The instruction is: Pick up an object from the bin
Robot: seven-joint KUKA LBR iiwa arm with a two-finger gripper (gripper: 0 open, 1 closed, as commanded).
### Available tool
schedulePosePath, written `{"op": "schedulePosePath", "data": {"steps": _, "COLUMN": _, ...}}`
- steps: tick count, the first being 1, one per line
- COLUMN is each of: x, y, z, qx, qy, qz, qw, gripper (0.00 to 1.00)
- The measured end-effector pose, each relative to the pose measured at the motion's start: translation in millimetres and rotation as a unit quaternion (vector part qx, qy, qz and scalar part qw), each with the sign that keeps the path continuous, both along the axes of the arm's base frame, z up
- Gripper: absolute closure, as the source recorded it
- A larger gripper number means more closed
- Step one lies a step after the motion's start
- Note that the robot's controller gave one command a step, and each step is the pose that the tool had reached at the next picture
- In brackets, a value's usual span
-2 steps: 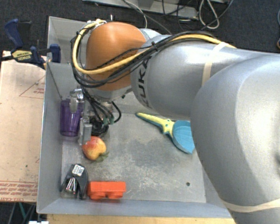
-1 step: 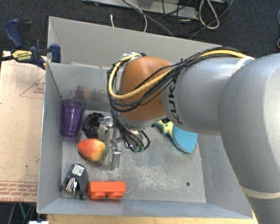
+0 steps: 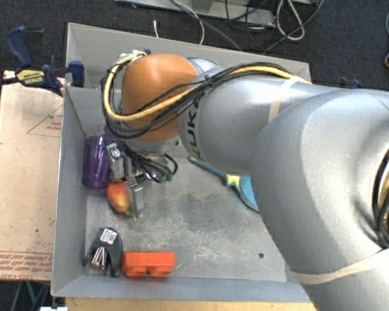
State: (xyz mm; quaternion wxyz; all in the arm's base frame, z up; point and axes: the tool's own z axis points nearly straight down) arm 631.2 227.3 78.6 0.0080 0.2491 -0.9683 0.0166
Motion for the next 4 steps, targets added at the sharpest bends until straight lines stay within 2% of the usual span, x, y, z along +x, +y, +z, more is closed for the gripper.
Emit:
{"op": "schedulePosePath", "data": {"steps": 1, "x": -1.0, "y": -1.6, "z": 0.4, "qx": 0.005, "qy": -0.0042, "qz": -0.003, "qw": 1.0, "gripper": 1.0}}
{"op": "schedulePosePath", "data": {"steps": 2, "x": -1.0, "y": -1.6, "z": 0.4, "qx": 0.005, "qy": -0.0042, "qz": -0.003, "qw": 1.0, "gripper": 1.0}}
{"op": "schedulePosePath", "data": {"steps": 3, "x": -4.3, "y": -4.1, "z": 27.5, "qx": 0.003, "qy": 0.0015, "qz": -0.006, "qw": 1.0, "gripper": 1.0}}
{"op": "schedulePosePath", "data": {"steps": 4, "x": -3.0, "y": -2.7, "z": 55.3, "qx": 0.005, "qy": -0.0016, "qz": -0.006, "qw": 1.0, "gripper": 1.0}}
